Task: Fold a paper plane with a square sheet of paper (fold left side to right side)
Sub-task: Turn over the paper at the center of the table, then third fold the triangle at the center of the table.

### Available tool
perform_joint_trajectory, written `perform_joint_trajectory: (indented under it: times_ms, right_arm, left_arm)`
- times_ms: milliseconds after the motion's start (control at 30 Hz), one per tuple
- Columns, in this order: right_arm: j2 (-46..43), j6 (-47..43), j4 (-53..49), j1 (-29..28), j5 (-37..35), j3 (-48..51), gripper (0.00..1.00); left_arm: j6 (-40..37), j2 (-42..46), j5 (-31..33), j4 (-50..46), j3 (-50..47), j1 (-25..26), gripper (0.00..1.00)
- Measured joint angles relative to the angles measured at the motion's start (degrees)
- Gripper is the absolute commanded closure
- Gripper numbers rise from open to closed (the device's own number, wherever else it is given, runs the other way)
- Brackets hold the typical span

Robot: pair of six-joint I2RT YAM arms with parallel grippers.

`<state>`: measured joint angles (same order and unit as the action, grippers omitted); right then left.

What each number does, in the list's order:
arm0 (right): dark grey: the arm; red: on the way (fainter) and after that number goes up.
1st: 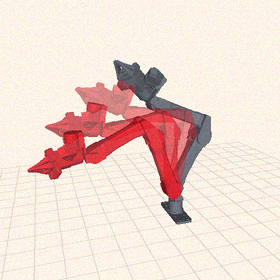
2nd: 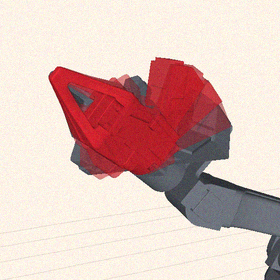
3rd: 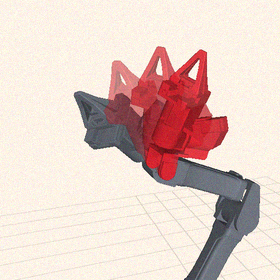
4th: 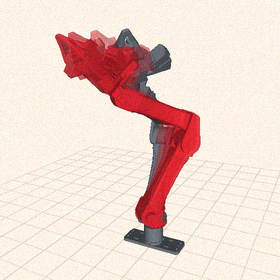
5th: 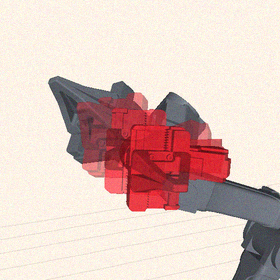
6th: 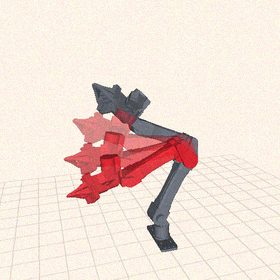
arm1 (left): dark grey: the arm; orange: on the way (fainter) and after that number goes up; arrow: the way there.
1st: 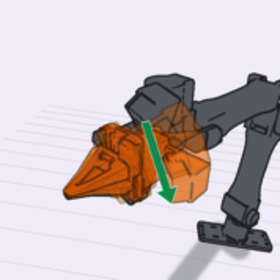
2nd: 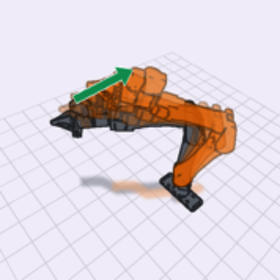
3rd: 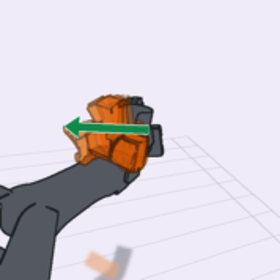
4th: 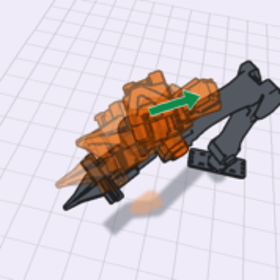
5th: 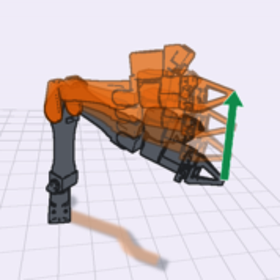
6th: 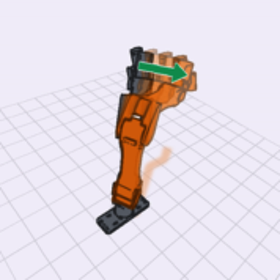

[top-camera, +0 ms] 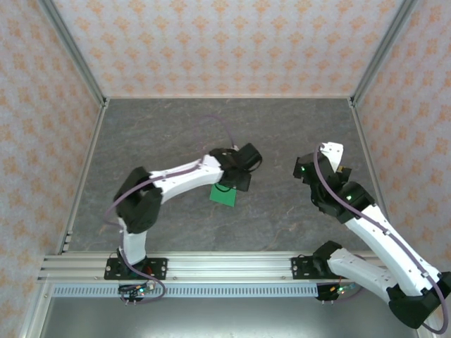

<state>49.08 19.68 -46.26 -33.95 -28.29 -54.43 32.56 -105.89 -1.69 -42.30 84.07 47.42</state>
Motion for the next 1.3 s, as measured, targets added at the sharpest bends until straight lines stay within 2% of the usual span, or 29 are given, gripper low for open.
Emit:
perform_joint_trajectory:
  times_ms: [200,267,367,500,667,833,967,1133,1233,1300]
  right_arm:
    - [5.35,1.09,9.62,0.0,13.31,3.82,0.1]
    - [9.49,1.64,13.75,-0.02,19.02,4.26,0.14]
    - [15.91,2.62,19.63,-0.37,26.34,4.46,0.15]
    - [20.55,2.84,24.65,-2.97,30.6,4.87,0.14]
    - [21.7,2.82,28.13,-6.75,31.82,5.6,0.14]
    - [21.68,2.82,29.46,-8.22,32.26,6.82,0.14]
    - [20.96,2.75,29.92,-8.48,33.07,8.59,0.14]
    - [17.27,2.27,30.29,-9.68,33.42,12.79,0.15]
    - [15.32,0.52,30.51,-13.84,31.26,14.34,0.14]
    - [15.5,-1.25,31.17,-18.62,28.39,14.56,0.14]
  left_arm:
    - [0.28,17.81,-4.92,8.9,-15.23,-8.72,0.3]
    - [0.42,22.47,-6.97,11.41,-20.37,-12.28,0.27]
    - [0.81,26.86,-11.74,16.83,-28.11,-18.4,0.27]
    - [1.92,25.66,-19.28,24.02,-34.93,-22.8,0.27]
    - [3.48,19.3,-26.88,32.83,-36.24,-23.08,0.28]
    - [3.67,12.41,-31.17,38.12,-34.84,-23.08,0.31]
    - [3.67,6.95,-32.94,39.41,-31.93,-23.08,0.36]
    - [4.28,4.39,-34.49,41.0,-31.04,-23.08,0.52]
    - [4.92,4.35,-35.1,41.75,-31.04,-23.08,0.63]
    - [5.29,4.35,-35.39,42.12,-31.01,-23.08,0.7]
